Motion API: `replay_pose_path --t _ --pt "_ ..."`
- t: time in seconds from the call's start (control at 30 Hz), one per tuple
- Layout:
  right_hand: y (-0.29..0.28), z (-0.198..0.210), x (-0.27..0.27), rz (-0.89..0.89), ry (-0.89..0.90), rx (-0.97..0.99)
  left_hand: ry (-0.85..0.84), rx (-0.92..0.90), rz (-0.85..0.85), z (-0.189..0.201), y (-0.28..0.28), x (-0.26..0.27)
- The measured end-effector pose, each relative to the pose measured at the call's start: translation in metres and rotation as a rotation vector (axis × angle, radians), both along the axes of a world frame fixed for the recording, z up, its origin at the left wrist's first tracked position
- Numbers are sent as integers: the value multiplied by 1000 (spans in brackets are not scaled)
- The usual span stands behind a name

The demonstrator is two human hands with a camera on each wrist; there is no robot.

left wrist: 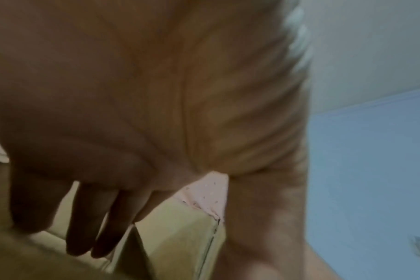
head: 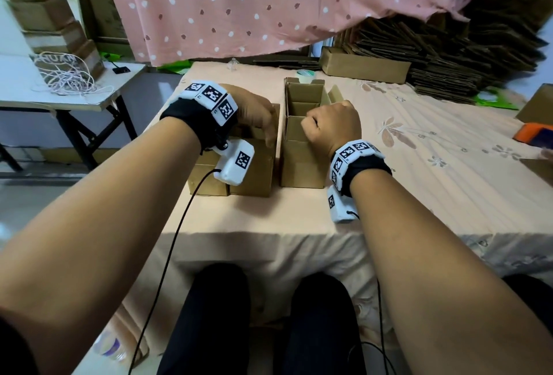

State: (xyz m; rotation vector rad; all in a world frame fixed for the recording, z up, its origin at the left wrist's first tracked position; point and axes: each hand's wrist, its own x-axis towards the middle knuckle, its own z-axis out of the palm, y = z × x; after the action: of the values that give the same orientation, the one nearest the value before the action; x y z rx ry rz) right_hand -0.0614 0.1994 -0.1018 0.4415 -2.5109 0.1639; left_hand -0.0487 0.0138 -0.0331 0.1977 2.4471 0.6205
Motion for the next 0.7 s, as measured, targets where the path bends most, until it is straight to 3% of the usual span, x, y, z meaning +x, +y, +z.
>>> replay_pose_path --t 0.1,0.23,0.37,0.47,0.7 --pt "0 1 -1 -10 -17 4 -34 -114 17 -4 -2 1" --pt "-1 2 0 -29 -22 -1 317 -268 32 -20 -5 2" --pt "-2 3 1 -33 -36 -23 244 -365 -25 -32 -1 6" --pt "-2 3 0 -38 -42 -37 376 -486 -68 -29 6 11" --pt "-2 4 3 -42 -69 -38 521 -443 -27 -10 11 7"
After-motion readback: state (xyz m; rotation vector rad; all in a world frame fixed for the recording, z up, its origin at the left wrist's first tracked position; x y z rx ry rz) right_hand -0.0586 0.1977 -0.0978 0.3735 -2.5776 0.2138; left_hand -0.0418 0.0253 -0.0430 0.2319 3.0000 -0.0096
